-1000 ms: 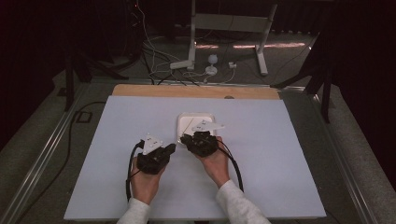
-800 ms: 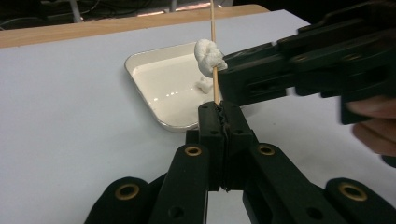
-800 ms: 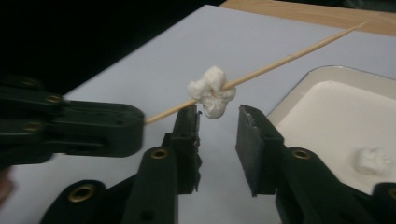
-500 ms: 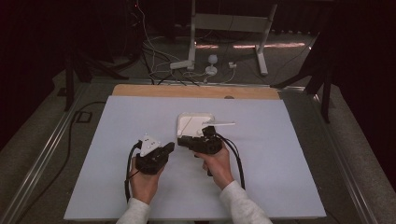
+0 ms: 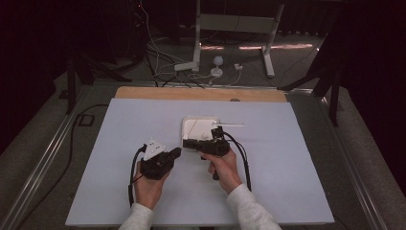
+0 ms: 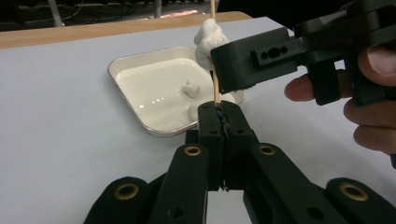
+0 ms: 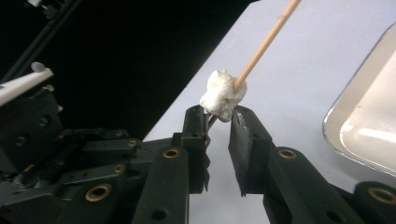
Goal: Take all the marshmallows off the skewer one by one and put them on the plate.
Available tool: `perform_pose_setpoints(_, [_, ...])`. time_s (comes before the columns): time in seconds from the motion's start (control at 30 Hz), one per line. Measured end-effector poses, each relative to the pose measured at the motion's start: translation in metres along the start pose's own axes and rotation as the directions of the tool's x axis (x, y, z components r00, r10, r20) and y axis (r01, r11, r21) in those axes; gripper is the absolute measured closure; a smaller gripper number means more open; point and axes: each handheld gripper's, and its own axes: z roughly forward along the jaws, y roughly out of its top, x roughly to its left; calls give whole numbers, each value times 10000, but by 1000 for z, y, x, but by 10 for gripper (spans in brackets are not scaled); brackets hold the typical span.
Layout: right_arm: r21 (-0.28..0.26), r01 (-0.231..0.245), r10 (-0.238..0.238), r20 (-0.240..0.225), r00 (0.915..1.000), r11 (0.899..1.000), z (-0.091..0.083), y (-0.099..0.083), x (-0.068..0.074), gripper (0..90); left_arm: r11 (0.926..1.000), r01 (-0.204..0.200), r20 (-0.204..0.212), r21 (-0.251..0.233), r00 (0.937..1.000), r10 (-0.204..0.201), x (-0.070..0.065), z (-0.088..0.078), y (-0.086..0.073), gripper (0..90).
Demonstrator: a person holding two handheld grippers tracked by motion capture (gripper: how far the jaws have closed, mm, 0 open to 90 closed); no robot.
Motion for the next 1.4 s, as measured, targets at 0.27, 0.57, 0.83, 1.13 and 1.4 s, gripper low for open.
perform_pose_setpoints(0.27, [-81,136,-136,-73,9999,9999,2,0,5,811,9999,-121,73,83,9999,121,-2,3,-1,900])
perform_pose_setpoints(0.57, [-553,-73,80,134,9999,9984,1,2,7,832,9991,-416,-253,63,9988,417,-7,2,0,900])
perform_pose_setpoints(0.83, [-868,-103,124,236,9996,9962,4,4,8,835,9990,-455,-497,0,9977,454,-6,0,0,900])
perform_pose_setpoints(1.13, [-1851,-619,731,541,9959,9808,-15,26,-3,843,9974,-711,-339,149,9969,716,-11,1,-5,900])
perform_pose_setpoints(1.4, [-1519,-82,197,739,9971,9884,-17,36,-3,837,9959,-873,-451,227,9951,883,-13,2,0,900])
